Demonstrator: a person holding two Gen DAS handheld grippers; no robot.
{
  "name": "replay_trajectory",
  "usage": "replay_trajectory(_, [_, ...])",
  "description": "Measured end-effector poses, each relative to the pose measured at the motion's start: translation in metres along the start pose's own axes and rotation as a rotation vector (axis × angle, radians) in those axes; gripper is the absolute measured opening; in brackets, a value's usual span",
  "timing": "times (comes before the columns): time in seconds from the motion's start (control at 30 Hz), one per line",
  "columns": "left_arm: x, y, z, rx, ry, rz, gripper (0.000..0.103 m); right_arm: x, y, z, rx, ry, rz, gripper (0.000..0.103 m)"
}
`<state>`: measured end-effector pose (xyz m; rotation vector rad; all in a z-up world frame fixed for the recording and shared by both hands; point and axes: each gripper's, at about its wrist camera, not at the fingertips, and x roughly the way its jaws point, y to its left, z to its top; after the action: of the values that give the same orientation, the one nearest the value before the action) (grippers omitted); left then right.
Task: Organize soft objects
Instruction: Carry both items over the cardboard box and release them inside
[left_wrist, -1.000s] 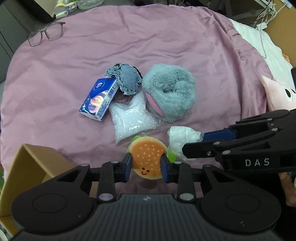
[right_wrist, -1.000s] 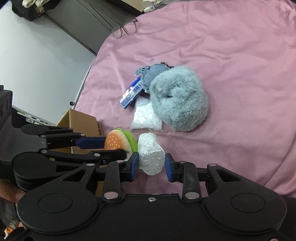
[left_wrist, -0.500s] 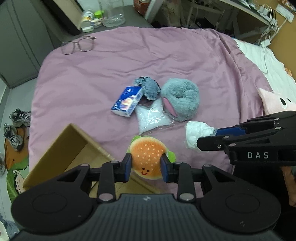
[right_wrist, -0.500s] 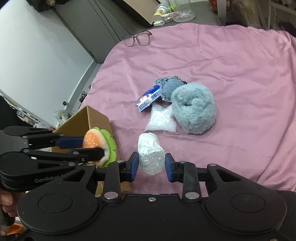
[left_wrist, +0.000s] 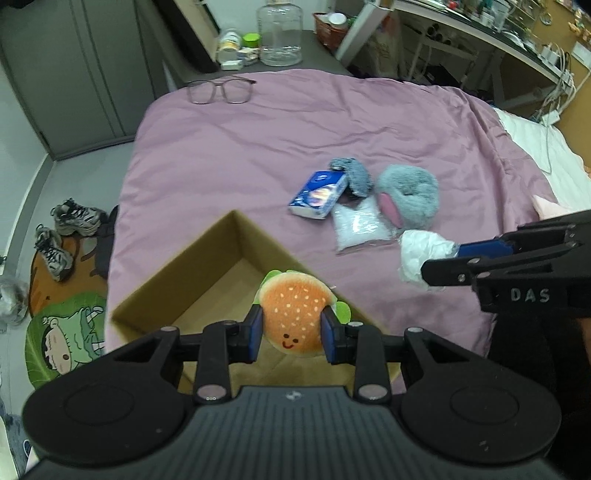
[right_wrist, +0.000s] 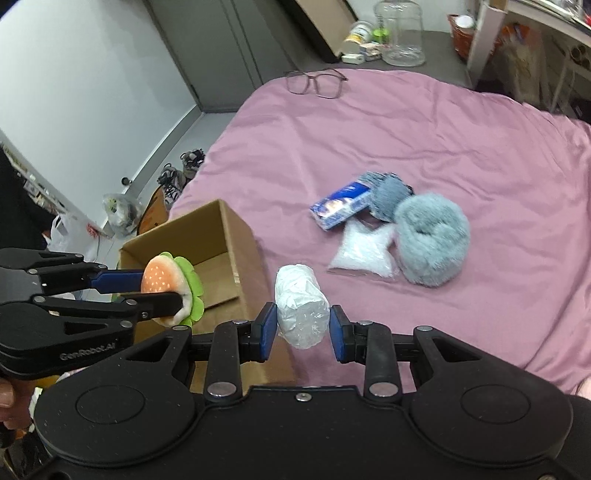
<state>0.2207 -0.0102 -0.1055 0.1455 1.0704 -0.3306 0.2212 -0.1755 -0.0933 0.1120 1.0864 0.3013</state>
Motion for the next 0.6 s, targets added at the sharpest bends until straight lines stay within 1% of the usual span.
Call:
replay_trajectory(0.3, [0.000,0.041,-0.014,-0.048,-0.014,0.039,0.031,0.008,0.038,0.011,-0.062,0.000,-0.007,0.030])
replay_trajectory(0.6, [0.013,0.068,-0.020,-0.072,-0.001,0.050,0.032,0.031,0.060,0.014,-0.091,0.033,-0.002,0.030])
